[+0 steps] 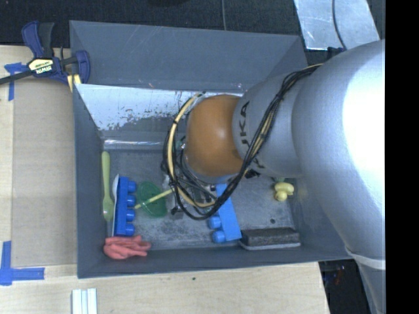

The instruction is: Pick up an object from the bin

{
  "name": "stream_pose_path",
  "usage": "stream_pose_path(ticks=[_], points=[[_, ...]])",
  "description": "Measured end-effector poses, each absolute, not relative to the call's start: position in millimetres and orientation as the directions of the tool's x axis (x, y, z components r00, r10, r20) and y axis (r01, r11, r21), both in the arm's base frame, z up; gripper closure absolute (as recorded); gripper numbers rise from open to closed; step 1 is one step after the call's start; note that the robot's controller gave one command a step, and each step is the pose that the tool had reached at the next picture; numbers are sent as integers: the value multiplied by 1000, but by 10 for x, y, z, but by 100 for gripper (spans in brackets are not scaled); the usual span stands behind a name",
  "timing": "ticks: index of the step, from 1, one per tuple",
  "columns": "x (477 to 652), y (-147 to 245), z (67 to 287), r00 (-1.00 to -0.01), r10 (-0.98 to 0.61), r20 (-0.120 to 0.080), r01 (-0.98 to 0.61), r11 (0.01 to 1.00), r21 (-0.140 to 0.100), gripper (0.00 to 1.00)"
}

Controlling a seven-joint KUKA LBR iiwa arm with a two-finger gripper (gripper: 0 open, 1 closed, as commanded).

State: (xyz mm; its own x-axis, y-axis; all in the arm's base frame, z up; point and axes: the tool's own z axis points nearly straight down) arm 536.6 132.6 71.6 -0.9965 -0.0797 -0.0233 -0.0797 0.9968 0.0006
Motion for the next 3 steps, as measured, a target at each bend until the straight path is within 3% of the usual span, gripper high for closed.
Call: stream_pose_path(ticks=[1, 2, 3], points=[[5366, 1326, 715, -997, -80, -23, -80, 997, 1, 100], [5378, 1309, 1284, -996, -90, -16, -90, 996, -1, 100], [5358, 1345, 2036, -997, -72, -15, -72, 997, 0, 100]])
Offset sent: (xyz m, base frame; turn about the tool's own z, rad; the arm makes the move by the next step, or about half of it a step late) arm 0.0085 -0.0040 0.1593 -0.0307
